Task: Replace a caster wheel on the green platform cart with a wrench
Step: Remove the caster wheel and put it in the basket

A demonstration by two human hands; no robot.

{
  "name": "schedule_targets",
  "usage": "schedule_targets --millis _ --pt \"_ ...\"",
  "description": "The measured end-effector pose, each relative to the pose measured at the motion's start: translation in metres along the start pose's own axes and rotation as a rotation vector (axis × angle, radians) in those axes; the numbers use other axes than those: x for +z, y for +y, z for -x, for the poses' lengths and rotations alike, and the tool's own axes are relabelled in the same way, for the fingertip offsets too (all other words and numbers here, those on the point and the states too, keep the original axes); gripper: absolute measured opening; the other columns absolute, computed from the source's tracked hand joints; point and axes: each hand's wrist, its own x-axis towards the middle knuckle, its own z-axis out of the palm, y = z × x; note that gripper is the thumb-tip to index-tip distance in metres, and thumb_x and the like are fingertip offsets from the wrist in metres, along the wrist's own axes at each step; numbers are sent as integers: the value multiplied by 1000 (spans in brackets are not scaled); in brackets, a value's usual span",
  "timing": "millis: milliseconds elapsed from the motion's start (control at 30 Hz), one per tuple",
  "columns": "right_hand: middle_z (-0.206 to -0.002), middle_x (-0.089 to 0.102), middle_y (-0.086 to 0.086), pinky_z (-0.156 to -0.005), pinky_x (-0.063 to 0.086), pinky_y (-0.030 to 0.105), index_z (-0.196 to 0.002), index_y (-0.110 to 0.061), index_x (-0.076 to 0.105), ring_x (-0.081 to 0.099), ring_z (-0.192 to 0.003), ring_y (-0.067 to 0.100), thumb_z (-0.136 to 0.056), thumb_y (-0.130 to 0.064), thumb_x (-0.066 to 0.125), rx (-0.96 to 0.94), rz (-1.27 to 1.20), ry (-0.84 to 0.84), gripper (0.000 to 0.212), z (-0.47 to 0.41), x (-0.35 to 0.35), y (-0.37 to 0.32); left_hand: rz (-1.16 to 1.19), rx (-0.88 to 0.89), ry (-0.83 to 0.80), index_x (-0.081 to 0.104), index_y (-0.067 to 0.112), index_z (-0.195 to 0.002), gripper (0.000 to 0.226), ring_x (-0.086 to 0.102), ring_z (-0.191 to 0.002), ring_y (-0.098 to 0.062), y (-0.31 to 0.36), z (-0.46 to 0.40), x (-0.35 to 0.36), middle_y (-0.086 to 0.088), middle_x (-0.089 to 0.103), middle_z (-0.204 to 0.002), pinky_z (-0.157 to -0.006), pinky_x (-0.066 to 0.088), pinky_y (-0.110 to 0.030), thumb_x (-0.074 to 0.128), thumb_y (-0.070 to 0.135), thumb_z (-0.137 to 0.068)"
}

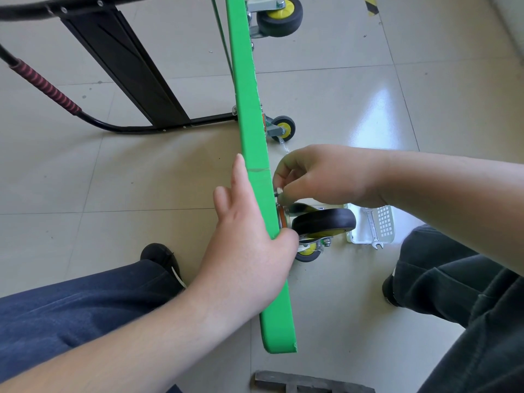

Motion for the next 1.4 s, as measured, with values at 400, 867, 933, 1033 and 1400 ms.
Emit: schedule_targets --millis 400,867,933,1033,1400 --pt "-92 74 -8 -90 52 33 -91 -24 81 67 -98 16 -91 -37 69 27 34 17 18 0 -4 0 -6 8 -2 -10 49 -160 107 44 -100 14 0 0 0 8 32 -129 -72 43 -6 65 18 -90" --pt "-90 74 -4 -62 44 19 -95 -22 75 59 -68 4 -87 -21 79 -36 6 12 10 -5 -14 11 -17 6 0 -10 46 -161 107 38 -103 21 -2 -1 0 9 31 -129 -72 39 4 65 18 -90" --pt "-93 76 -2 -51 41 12 -97 -23 76 59 -61 -4 -88 -21 78 -25 10 18 9 -5 -17 14 -12 7 2 -10 46 -161 106 41 -102 18 -2 -1 0 9 32 -128 -74 41 2 64 18 -90" --pt "-91 73 0 -36 33 7 -103 -19 76 56 -50 -11 -92 -18 75 32 8 35 12 -8 -23 23 -14 11 5 -8 46 -161 105 41 -102 18 -2 -1 0 8 32 -129 -73 40 3 64 18 -90" --pt "-86 78 2 -76 60 35 -91 -23 77 73 -81 21 -90 -14 64 337 71 187 16 -49 -29 154 -52 14 22 -6 40 -163 105 36 -92 33 -1 -1 1 6 33 -134 -68 28 11 65 18 -89"
